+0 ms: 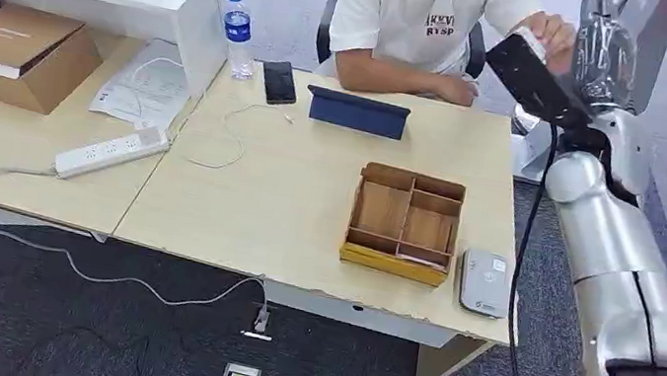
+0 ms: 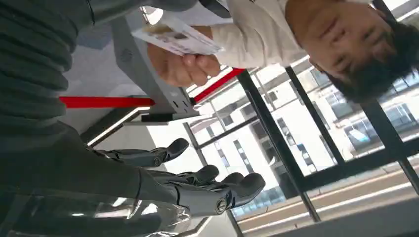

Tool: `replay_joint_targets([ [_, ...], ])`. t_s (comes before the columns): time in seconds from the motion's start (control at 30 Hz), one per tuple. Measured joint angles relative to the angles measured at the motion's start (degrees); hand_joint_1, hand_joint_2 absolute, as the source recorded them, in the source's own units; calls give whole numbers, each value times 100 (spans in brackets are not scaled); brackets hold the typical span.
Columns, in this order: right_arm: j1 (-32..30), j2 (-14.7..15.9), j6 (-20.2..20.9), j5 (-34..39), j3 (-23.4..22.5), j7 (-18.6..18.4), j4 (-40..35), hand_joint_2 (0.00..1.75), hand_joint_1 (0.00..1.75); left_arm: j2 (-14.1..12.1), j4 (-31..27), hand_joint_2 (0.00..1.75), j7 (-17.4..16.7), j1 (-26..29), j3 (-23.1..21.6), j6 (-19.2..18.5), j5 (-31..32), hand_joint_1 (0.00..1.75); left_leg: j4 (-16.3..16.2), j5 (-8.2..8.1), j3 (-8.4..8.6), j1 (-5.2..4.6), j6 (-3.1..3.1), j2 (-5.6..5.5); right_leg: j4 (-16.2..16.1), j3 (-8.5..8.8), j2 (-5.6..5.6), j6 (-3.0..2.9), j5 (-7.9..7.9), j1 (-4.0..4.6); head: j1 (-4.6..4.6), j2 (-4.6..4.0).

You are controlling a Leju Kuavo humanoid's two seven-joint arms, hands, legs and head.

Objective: Pass the card to the sensor for recognition and then transmit it.

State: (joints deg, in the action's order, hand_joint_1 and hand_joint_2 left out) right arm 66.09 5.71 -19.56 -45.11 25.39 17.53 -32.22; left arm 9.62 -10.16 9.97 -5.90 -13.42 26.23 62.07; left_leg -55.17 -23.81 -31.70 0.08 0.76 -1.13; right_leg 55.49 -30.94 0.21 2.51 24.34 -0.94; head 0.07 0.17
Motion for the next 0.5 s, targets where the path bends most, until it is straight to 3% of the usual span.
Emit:
replay_joint_targets([
  [0.37, 19, -103, 17, -319, 667, -343, 678, 175, 0, -7, 0, 0, -28, 19, -22, -39, -52, 0, -5, 0, 1, 0, 0, 4, -1, -6, 3, -1, -1, 0, 0, 0],
  [0.5, 19, -90, -221, -470, 770, -429, 807, 175, 0, -7, 0, 0, -28, 20, -24, -41, -50, 0, -5, 0, 1, 0, 0, 7, -1, -8, 5, -1, -1, 0, 2, 0],
])
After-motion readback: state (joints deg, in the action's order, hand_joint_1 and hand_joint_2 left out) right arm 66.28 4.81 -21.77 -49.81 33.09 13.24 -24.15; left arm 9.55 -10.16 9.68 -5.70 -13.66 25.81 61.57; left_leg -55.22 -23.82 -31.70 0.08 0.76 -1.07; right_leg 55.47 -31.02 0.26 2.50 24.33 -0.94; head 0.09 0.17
